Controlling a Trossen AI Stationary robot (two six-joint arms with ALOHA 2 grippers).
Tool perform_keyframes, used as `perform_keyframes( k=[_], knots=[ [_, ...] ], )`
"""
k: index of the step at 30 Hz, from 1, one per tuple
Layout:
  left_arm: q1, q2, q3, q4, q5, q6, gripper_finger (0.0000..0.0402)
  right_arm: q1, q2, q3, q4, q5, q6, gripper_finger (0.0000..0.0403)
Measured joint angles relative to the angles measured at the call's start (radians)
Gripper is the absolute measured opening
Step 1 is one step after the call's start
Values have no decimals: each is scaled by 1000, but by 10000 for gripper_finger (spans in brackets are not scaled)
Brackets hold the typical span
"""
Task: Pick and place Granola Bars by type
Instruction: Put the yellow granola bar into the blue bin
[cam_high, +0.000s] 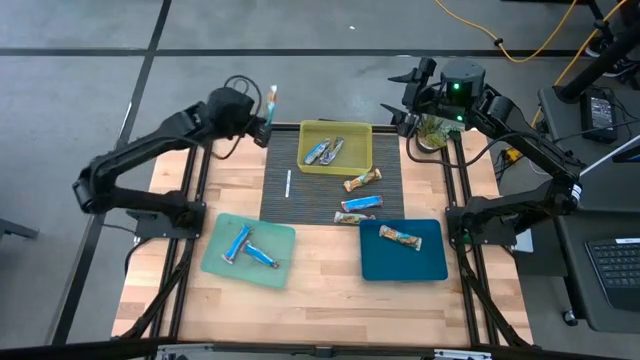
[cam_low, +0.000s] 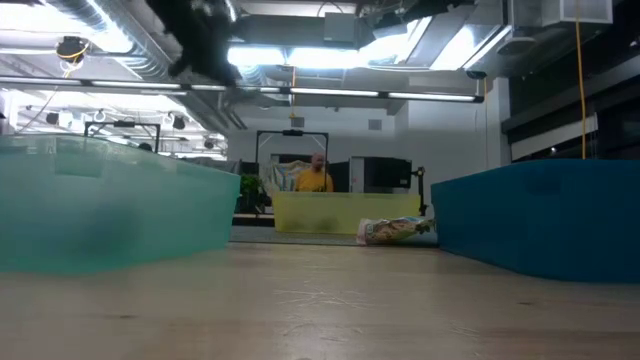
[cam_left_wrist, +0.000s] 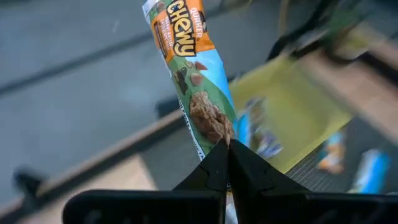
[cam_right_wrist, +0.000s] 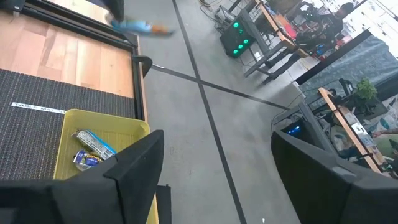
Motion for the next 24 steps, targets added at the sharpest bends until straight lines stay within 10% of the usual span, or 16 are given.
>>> perform_keyframes(
  k=[19, 24],
  knots=[
    [-300, -84, 3, 309, 22, 63, 2, 0, 0, 0, -38, -11, 1, 298],
    [-356, -51, 3, 341, -1, 62, 2, 0, 0, 0, -41, -176, 42, 298]
  ],
)
